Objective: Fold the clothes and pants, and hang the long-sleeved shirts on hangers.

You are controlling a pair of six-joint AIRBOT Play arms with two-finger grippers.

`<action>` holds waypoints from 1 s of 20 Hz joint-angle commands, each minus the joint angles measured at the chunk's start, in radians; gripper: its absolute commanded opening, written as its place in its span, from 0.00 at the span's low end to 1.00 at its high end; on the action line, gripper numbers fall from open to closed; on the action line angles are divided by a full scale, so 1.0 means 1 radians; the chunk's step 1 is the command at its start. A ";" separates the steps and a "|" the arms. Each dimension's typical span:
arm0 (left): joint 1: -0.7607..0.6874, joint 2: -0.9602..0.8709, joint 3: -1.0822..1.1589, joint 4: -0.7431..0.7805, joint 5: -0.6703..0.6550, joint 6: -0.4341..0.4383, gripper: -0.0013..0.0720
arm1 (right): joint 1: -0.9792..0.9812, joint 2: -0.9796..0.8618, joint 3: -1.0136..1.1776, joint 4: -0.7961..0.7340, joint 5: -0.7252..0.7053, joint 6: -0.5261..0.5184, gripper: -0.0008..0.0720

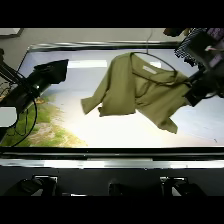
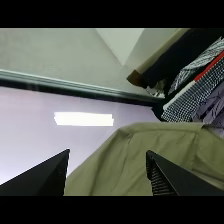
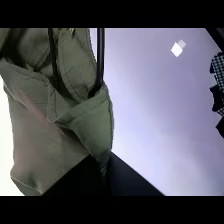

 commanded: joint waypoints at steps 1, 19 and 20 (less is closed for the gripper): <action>0.000 0.003 0.000 0.001 -0.163 -0.021 0.74 | 0.000 0.110 0.000 -0.143 0.078 0.209 0.04; 0.000 0.000 0.000 0.001 -0.451 -0.105 0.74 | -0.326 -0.103 0.324 -0.979 0.248 0.978 0.03; 0.000 0.000 0.000 0.001 -0.451 -0.105 0.74 | -0.382 -0.121 0.359 -0.933 0.232 0.988 0.03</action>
